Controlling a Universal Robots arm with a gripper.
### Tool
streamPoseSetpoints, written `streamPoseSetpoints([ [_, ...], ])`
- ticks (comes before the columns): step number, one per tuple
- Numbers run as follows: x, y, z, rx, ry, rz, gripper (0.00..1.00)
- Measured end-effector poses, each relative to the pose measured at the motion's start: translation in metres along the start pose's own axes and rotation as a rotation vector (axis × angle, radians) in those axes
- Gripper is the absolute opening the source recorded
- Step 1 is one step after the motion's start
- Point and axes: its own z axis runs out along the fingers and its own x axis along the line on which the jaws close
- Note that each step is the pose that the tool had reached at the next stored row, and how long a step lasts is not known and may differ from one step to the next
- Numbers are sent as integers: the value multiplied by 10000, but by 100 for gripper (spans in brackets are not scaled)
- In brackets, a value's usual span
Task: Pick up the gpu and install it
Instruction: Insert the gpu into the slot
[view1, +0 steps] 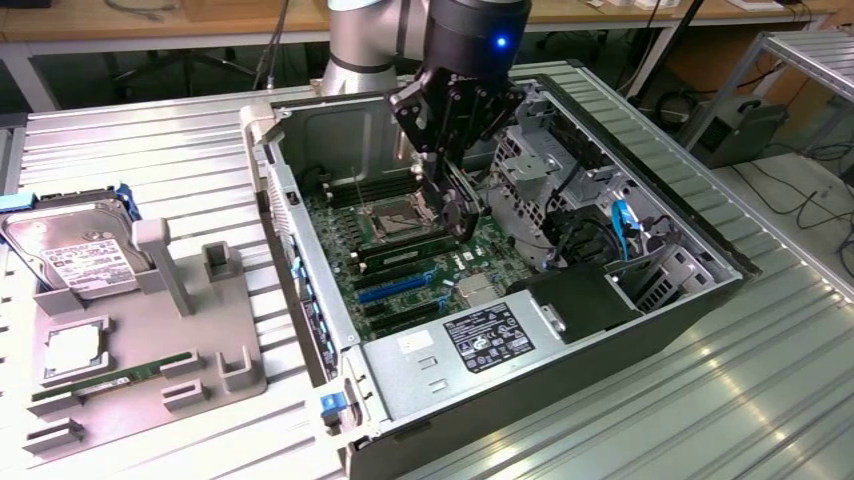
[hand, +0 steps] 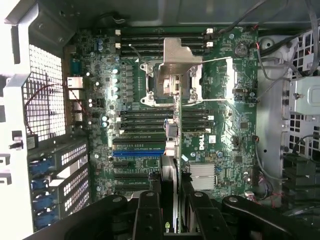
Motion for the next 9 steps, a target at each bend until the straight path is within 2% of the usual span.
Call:
streamPoseSetpoints([
  [1,0,0,0,1,-6,-388,26],
  [5,0,0,2,2,-22,-1264,26],
  [7,0,0,11,-3,-35,-1946,26],
  [9,1,0,21,-45,-48,-2395,26],
])
